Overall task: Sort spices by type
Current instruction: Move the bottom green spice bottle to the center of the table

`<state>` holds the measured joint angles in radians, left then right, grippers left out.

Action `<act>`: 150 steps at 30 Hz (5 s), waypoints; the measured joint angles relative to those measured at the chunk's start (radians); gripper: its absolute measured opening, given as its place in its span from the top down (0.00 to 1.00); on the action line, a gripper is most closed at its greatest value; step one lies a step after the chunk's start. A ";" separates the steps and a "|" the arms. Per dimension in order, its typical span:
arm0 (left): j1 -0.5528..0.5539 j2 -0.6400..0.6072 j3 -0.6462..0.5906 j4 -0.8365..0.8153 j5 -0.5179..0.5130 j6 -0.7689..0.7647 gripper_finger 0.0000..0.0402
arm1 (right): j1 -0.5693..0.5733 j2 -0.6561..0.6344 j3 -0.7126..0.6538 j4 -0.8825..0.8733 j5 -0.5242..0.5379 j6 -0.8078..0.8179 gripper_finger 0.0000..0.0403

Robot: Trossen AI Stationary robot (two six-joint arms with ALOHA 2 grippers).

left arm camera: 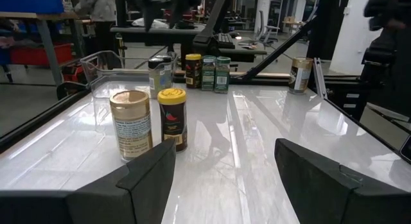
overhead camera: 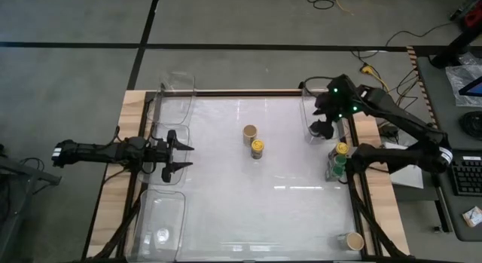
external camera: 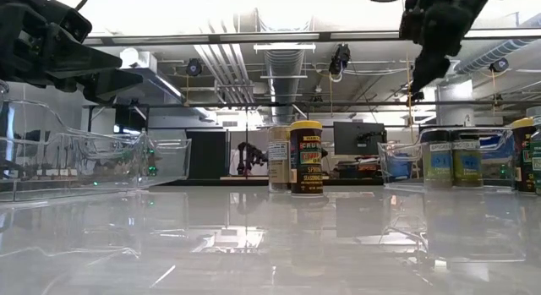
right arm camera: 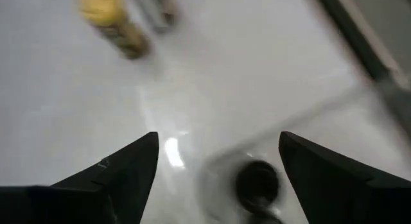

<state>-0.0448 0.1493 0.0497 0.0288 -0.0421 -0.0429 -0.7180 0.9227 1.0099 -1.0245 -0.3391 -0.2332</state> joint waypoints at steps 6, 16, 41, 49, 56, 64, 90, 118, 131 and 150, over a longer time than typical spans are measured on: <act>0.000 0.000 0.000 0.000 0.000 0.000 0.37 | 0.179 0.012 -0.003 0.024 -0.010 0.124 0.31; 0.000 0.000 0.000 0.000 0.000 0.000 0.37 | 0.546 0.017 -0.004 0.087 0.068 0.440 0.41; 0.000 0.000 0.000 0.000 0.000 0.000 0.37 | 0.959 0.121 -0.018 -0.032 0.190 1.407 0.46; 0.000 0.000 0.000 0.000 0.000 0.000 0.37 | 0.965 0.119 -0.016 -0.441 -0.004 1.553 0.46; 0.000 0.000 0.000 0.000 0.000 0.000 0.37 | 0.988 0.099 -0.016 -0.497 -0.096 1.603 0.46; 0.000 0.000 0.000 0.000 0.000 0.000 0.37 | 1.051 0.100 -0.016 -0.466 -0.023 1.645 0.41; 0.000 0.000 0.000 0.000 0.000 0.000 0.37 | 1.084 0.087 -0.077 -0.506 0.193 1.813 0.18; 0.000 0.000 0.000 0.000 0.000 0.000 0.37 | 1.084 0.068 -0.247 -0.299 0.301 1.874 0.19; 0.000 0.000 0.000 0.000 0.000 0.000 0.37 | 1.084 0.068 -0.263 -0.292 0.332 1.952 0.33; 0.000 0.000 0.000 0.000 0.000 0.000 0.38 | 1.086 0.131 -0.212 0.058 0.327 1.883 0.48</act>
<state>-0.0448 0.1490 0.0497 0.0287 -0.0422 -0.0429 0.3679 1.0540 0.7983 -0.9666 -0.0124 1.6493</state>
